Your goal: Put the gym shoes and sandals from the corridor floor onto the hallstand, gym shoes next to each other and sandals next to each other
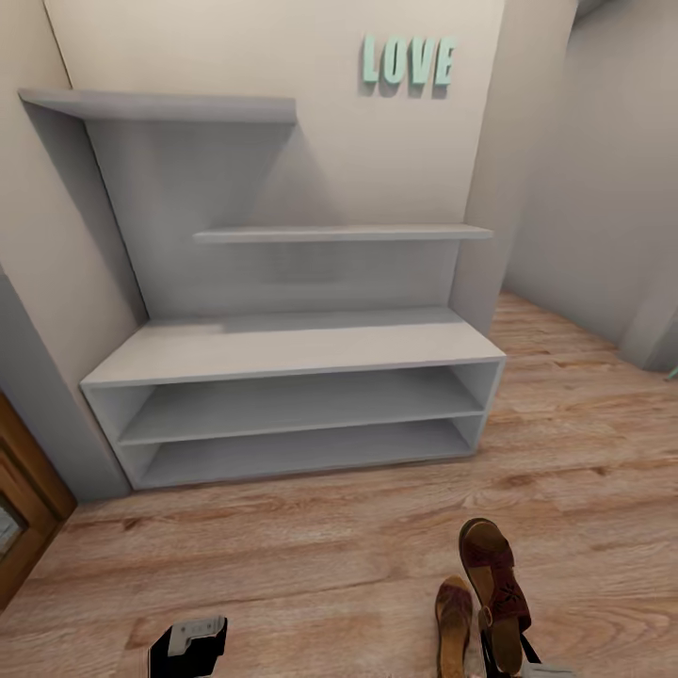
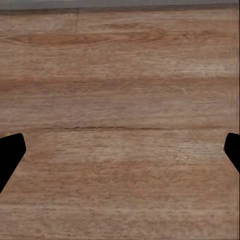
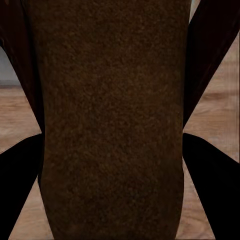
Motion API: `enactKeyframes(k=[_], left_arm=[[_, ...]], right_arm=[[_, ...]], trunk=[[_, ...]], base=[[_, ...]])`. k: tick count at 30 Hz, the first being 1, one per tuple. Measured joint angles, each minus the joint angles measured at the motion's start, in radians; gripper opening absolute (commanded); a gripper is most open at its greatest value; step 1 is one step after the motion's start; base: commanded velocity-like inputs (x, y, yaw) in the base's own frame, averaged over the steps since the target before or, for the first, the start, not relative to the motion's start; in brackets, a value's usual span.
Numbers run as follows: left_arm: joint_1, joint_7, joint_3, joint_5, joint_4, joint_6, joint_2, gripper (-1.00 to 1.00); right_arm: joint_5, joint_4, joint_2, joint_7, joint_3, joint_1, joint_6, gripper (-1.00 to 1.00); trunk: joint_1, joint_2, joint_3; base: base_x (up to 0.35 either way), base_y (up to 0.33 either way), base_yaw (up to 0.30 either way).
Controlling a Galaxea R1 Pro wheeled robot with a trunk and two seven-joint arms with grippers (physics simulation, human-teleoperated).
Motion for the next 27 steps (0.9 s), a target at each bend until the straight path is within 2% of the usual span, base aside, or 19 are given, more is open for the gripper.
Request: enactKeyframes(k=[27], left_arm=[[0.0, 0.0, 0.0, 0.0, 0.001, 0.0, -0.001, 1.0]], right_arm=[[0.0, 0.0, 0.0, 0.0, 0.0, 0.0, 0.0, -1.0]], trunk=[[0.0, 0.0, 0.0]], base=[[0.0, 0.0, -0.27]])
